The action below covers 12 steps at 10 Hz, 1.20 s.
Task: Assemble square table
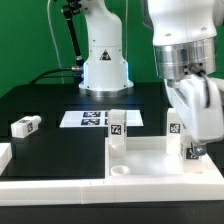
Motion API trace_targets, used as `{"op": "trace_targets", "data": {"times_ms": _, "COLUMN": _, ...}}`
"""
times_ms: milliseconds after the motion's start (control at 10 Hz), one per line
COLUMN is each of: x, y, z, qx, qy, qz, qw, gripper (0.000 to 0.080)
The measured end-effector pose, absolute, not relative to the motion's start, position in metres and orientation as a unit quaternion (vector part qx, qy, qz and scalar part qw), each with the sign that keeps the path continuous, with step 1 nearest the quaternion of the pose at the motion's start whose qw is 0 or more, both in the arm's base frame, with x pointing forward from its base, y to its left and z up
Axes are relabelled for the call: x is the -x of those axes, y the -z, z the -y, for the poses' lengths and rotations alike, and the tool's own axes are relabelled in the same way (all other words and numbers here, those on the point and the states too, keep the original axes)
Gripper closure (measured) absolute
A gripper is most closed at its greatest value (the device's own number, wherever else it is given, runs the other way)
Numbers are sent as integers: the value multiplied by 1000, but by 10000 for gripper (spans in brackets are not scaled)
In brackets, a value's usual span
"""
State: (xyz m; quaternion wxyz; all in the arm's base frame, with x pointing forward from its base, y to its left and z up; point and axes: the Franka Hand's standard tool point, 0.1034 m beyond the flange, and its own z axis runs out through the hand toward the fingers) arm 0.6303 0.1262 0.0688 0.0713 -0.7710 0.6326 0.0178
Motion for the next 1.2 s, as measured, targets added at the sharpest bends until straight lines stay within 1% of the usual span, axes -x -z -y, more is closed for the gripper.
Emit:
{"op": "trace_targets", "data": {"times_ms": 100, "x": -631, "y": -68, "z": -129, "qx": 834, "qy": -6, "qz": -546, "qw": 74, "gripper": 194}}
{"op": "trace_targets", "data": {"times_ms": 200, "x": -630, "y": -68, "z": -130, "qx": 868, "qy": -1, "qz": -490, "qw": 74, "gripper": 194}}
{"op": "trace_targets", "data": {"times_ms": 300, "x": -631, "y": -68, "z": -129, "qx": 875, "qy": 0, "qz": -479, "qw": 74, "gripper": 163}}
{"op": "trace_targets", "data": {"times_ms": 400, "x": -631, "y": -68, "z": -128, "qx": 891, "qy": 3, "qz": -449, "qw": 73, "gripper": 163}}
{"op": "trace_targets", "data": {"times_ms": 500, "x": -630, "y": -67, "z": -127, "qx": 918, "qy": 5, "qz": -390, "qw": 69, "gripper": 152}}
{"op": "trace_targets", "data": {"times_ms": 700, "x": -631, "y": -69, "z": -122, "qx": 969, "qy": 16, "qz": -241, "qw": 55, "gripper": 151}}
{"op": "trace_targets", "data": {"times_ms": 900, "x": -632, "y": -70, "z": -119, "qx": 994, "qy": 25, "qz": -98, "qw": 47, "gripper": 151}}
{"op": "trace_targets", "data": {"times_ms": 1000, "x": -632, "y": -70, "z": -118, "qx": 997, "qy": 27, "qz": -54, "qw": 46, "gripper": 151}}
{"op": "trace_targets", "data": {"times_ms": 1200, "x": -632, "y": -68, "z": -115, "qx": 996, "qy": 36, "qz": -62, "qw": 45, "gripper": 151}}
